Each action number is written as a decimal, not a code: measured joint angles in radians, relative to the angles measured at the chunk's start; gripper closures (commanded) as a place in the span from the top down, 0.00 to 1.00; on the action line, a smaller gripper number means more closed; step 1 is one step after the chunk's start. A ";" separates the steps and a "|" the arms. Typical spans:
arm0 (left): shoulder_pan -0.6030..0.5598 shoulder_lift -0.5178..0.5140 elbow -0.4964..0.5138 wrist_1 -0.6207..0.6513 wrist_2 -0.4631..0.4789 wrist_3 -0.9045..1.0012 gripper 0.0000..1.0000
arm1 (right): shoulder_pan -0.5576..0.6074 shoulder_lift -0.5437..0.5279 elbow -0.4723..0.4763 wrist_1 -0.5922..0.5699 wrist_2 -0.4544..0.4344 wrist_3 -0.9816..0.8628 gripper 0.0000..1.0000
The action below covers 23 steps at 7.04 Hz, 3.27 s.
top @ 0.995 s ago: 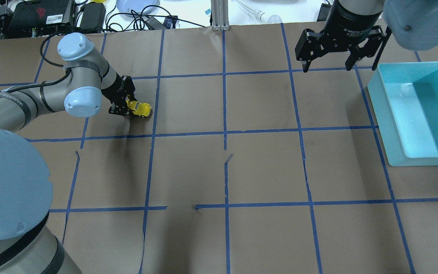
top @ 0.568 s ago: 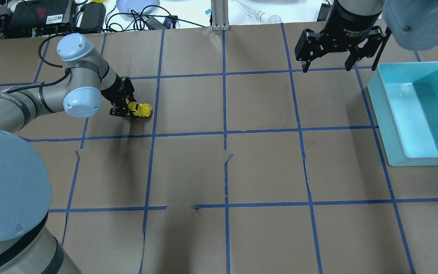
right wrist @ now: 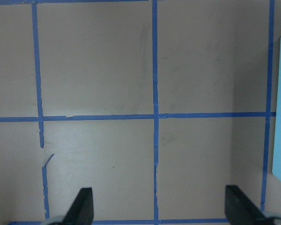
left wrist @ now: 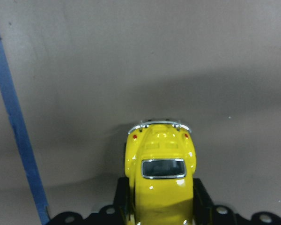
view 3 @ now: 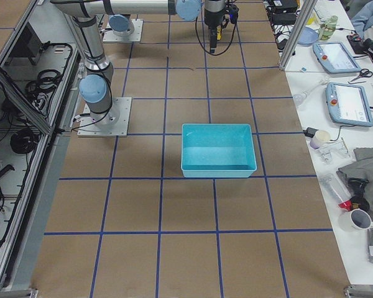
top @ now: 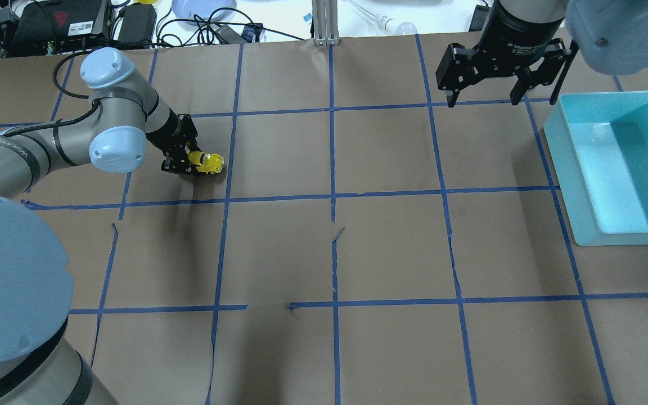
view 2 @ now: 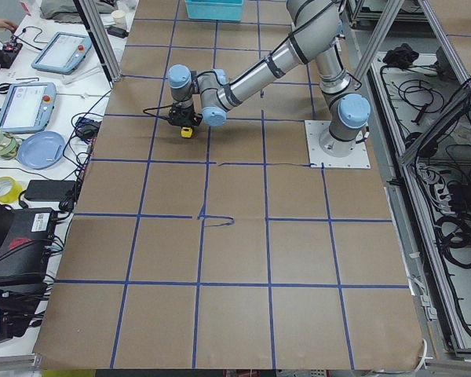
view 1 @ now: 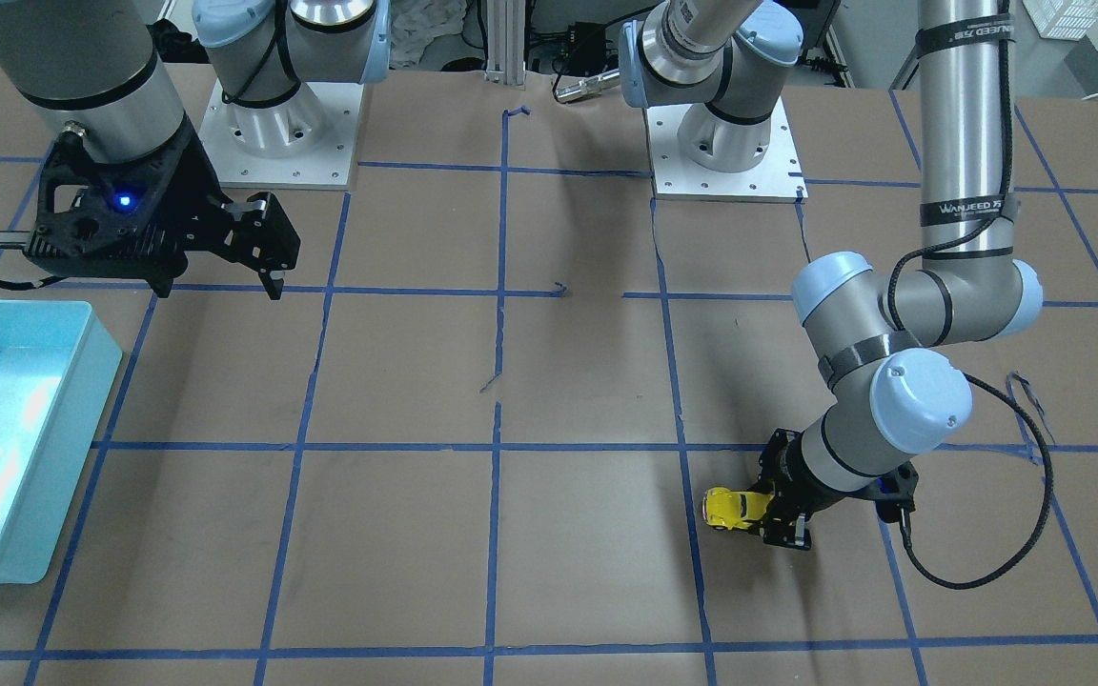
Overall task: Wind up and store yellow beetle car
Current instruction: 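Press the car down and drag it backward with the left gripper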
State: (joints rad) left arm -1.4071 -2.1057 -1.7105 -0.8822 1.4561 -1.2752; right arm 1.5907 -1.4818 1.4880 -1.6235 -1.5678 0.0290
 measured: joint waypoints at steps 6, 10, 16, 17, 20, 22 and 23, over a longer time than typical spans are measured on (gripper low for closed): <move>0.000 -0.017 0.002 0.002 0.001 -0.001 0.00 | 0.000 0.000 -0.001 0.000 0.000 -0.001 1.00; 0.017 -0.016 -0.003 0.000 0.002 0.003 0.00 | 0.000 0.000 0.000 0.000 0.000 -0.001 1.00; 0.055 -0.015 -0.002 0.000 0.009 0.018 0.00 | 0.000 0.000 0.000 0.000 0.000 -0.001 1.00; 0.057 -0.015 -0.003 0.000 0.010 0.018 0.00 | 0.000 0.000 0.000 0.000 0.000 -0.001 1.00; 0.067 -0.016 0.002 0.000 0.012 0.019 0.00 | 0.000 0.000 0.000 -0.001 0.000 -0.001 1.00; 0.076 -0.015 0.002 -0.001 0.011 0.021 0.00 | 0.000 0.000 0.000 0.000 0.000 -0.001 1.00; 0.079 -0.016 0.002 0.000 0.012 0.022 0.00 | 0.000 0.000 0.000 0.001 0.000 -0.001 1.00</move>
State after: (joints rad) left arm -1.3283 -2.1216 -1.7088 -0.8822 1.4676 -1.2535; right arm 1.5907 -1.4818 1.4879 -1.6230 -1.5677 0.0276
